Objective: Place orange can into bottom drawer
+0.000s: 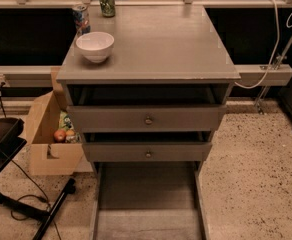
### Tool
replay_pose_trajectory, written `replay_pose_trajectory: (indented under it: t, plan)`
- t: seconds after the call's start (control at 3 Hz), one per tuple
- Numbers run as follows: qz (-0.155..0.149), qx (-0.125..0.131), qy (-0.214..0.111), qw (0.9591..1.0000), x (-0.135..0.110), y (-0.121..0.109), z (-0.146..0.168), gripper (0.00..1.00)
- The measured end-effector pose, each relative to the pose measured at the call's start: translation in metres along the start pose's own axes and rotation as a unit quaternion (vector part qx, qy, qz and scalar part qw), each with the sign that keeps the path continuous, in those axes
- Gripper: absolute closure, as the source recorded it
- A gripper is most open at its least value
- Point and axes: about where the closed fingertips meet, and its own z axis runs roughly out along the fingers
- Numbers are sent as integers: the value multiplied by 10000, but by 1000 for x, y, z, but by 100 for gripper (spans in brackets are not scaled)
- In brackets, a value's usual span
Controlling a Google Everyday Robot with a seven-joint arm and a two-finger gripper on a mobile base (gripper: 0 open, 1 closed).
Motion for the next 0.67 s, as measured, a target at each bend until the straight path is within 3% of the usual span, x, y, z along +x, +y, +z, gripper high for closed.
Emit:
replay_pose_trajectory:
  t: [0.33, 0.67]
  plan:
    - [388, -220, 345, 9984, 68, 36, -28, 100]
    - [640, 16, 958, 9933, 167, 41, -83, 100]
